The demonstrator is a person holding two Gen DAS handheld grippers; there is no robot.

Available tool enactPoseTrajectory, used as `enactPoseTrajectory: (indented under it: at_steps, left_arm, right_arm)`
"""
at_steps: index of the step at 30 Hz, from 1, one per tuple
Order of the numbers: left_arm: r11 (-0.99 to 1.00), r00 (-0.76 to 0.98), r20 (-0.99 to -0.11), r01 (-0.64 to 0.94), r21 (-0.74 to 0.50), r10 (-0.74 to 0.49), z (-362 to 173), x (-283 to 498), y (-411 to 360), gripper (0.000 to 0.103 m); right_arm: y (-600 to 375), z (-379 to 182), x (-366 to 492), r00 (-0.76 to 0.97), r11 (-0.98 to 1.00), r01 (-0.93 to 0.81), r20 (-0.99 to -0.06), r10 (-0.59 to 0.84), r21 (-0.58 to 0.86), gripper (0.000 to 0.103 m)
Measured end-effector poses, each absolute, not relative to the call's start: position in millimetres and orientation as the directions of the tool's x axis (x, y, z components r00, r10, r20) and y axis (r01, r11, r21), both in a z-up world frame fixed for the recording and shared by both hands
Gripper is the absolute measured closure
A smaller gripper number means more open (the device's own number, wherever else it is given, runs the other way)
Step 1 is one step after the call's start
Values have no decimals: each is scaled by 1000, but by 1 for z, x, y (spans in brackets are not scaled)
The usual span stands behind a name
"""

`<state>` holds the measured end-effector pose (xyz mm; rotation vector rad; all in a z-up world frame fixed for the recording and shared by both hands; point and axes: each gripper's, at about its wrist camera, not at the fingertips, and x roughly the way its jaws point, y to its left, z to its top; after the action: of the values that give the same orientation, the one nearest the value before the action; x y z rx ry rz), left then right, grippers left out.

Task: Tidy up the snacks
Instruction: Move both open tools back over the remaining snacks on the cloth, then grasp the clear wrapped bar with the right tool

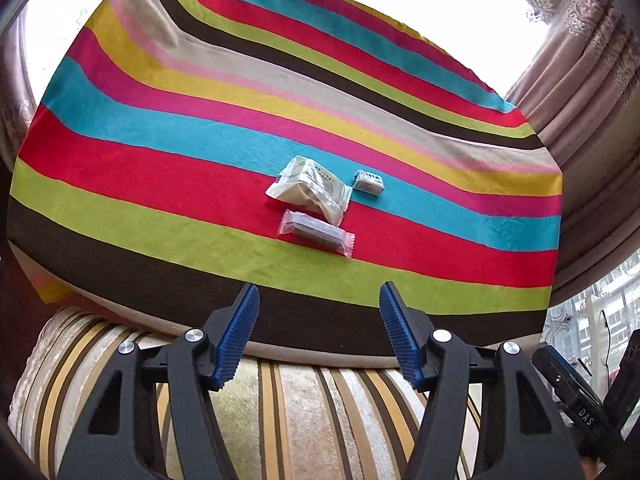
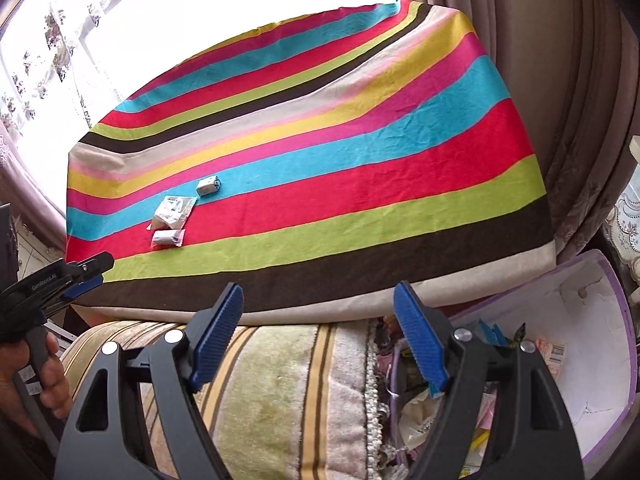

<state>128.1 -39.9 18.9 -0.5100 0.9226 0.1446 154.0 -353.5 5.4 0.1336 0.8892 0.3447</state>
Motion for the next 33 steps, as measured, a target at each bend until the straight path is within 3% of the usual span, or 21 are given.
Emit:
enactPoseTrajectory:
  at_steps: [7, 23, 26, 33]
  left_arm:
    - [864, 597, -799, -362, -350, -73, 10, 147, -9, 48]
    - [805, 602, -794, -430, -409, -82, -6, 150, 42, 48]
    - [793, 608, -788, -434, -426, -91, -8, 148, 47, 48]
    - [771, 620, -776, -436, -464, -117, -13, 145, 53, 48]
  right_arm:
    - [-304, 5, 169, 537, 918, -304, -750, 386, 254, 25]
    - [-139, -9, 216, 425, 738, -674, -794, 435, 43, 27]
    - [-118, -20, 226, 391, 701, -712, -804, 447, 43, 33]
    - [-95, -41, 255, 323, 679, -728, -826, 461, 94, 35]
